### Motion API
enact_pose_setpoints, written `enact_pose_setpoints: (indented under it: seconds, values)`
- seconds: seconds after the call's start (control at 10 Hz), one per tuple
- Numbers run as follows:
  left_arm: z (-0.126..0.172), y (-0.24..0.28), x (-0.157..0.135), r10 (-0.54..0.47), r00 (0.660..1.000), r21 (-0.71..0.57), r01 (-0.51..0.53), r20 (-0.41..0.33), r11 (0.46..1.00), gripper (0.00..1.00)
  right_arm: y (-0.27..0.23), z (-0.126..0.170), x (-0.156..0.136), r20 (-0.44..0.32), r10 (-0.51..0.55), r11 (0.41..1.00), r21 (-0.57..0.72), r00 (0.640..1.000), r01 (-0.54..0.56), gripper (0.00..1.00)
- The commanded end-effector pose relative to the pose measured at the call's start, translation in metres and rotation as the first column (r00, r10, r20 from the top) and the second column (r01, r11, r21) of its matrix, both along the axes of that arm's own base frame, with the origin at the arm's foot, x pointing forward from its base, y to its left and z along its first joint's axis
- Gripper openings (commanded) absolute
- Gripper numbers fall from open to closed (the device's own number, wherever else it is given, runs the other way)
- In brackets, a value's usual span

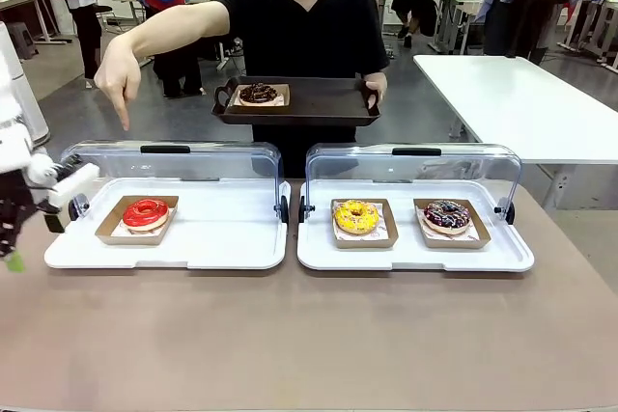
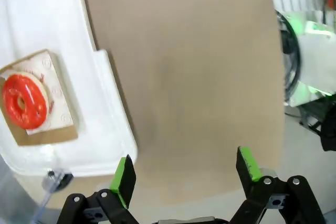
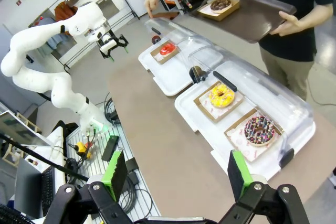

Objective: Provide the desired donut to the person.
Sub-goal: Pick up and lift the Paper togo box containing the Donut pointed at by the person.

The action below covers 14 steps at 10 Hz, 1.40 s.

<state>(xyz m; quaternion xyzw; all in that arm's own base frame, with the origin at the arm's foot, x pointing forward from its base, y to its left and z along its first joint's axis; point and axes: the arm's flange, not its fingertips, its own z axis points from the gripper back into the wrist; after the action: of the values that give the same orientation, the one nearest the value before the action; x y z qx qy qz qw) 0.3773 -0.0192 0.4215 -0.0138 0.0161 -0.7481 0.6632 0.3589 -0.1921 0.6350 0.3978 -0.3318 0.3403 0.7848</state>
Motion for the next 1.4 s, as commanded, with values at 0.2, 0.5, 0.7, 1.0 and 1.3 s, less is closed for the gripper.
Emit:
enact_pose_setpoints:
  seconds: [0.2, 0.5, 0.7, 1.0, 1.3]
  values:
    - [-0.014, -0.025, 0.035, -0.038, 0.992, -0.08, 0.048, 0.123, 0.996, 1.0, 0.001, 0.0, 0.0, 0.012, 0.003, 1.0, 0.022, 1.0, -0.004, 1.0]
    - [-0.015, -0.015, 0.06, 0.03, 0.999, -0.183, -0.021, 0.045, 0.983, 1.0, 0.001, 0.0, 0.0, 0.012, 0.003, 1.0, 0.022, 1.0, -0.004, 1.0]
    - [-0.017, -0.028, 0.04, -0.012, 0.992, -0.077, 0.022, 0.122, 0.997, 1.0, 0.001, 0.0, 0.0, 0.012, 0.003, 1.0, 0.022, 1.0, -0.004, 1.0]
    - [-0.017, -0.028, 0.04, -0.012, 0.992, -0.077, 0.022, 0.122, 0.997, 1.0, 0.001, 0.0, 0.0, 0.012, 0.003, 1.0, 0.022, 1.0, -0.004, 1.0]
    - [-0.03, -0.022, 0.064, 0.005, 0.993, -0.064, 0.002, 0.117, 0.998, 1.0, 0.001, 0.0, 0.0, 0.012, 0.003, 1.0, 0.022, 1.0, -0.004, 1.0]
